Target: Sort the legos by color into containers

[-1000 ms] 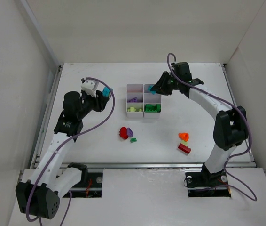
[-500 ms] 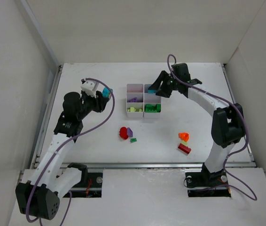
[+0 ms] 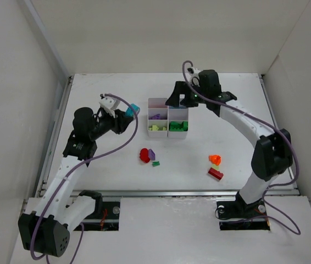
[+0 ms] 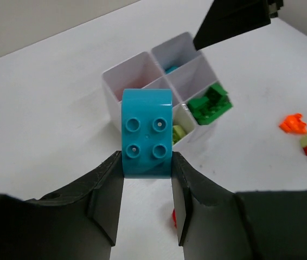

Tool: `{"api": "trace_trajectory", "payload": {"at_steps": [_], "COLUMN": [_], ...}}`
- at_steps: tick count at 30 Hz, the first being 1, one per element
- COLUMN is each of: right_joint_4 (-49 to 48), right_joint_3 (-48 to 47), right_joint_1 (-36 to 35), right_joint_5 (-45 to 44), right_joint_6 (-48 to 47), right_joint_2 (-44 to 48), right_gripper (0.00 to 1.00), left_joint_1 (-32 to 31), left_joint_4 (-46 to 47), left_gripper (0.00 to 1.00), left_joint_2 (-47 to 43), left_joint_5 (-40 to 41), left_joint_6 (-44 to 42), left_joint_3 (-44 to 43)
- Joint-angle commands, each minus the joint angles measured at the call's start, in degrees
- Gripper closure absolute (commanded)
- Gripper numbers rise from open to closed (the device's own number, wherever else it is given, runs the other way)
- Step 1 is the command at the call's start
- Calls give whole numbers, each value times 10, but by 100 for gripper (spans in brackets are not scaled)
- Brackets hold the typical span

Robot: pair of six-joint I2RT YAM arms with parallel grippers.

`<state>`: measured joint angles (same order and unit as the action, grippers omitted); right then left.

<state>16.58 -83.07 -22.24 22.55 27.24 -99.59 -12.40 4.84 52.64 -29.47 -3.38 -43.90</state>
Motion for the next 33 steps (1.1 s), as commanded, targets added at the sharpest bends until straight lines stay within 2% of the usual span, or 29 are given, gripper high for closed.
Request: {"api": "trace_trajectory", "payload": {"at_steps": [1, 4, 5, 6, 8, 12, 18, 22, 23, 25, 26, 29, 31, 32, 33], "right_joint_4": [-61, -61, -61, -61, -61, -61, 33, 38, 38, 33, 33, 33, 33, 33, 33], "right_joint_3": [-24, 2, 16, 21, 30, 36, -18, -27, -27, -27, -27, -39, -44, -44, -44], "right_joint_1": [-53, -73, -73, -81, -107, -140, -172, -172, -172, -172, -177, -178, -178, -178, -178], "right_joint_5": [69, 145, 217, 243, 254, 274, 263, 270, 270, 270, 276, 282, 282, 276, 276], "right_joint_6": [-243, -376, -429, -430, -487, -542, -603, -609, -609, -609, -609, -596, -588, -581, -581], "right_joint_2": [84, 114, 130, 137, 149, 154, 119, 105, 105, 105, 105, 99, 99, 99, 99], "right_gripper": [0, 0, 0, 1, 1, 1, 5, 19, 29, 39, 48, 64, 93, 100, 100], "left_joint_1": [-3, -3, -3, -3, -3, -3, -3, -3, -3, -3, -3, -3, -3, -3, -3], "left_joint_4": [68, 97, 97, 97, 85, 53, 40, 40, 40, 35, 35, 25, 19, 19, 19], "left_gripper": [100, 100, 100, 100, 100, 100, 100, 100, 100, 100, 100, 100, 100, 100, 100], "left_joint_2": [-11, 1, 8, 8, 17, 39, 58, 58, 58, 58, 58, 58, 58, 58, 58], "left_joint_5": [-170, -279, -318, -319, -364, -390, -418, -429, -429, -429, -429, -416, -400, -400, -400], "left_joint_6": [-30, -35, -35, -42, -77, -115, -133, -133, -133, -133, -133, -133, -133, -133, -133], "left_joint_3": [0, -5, -5, -5, -11, -23, -51, -57, -57, -57, -57, -57, -57, -57, -57]}}
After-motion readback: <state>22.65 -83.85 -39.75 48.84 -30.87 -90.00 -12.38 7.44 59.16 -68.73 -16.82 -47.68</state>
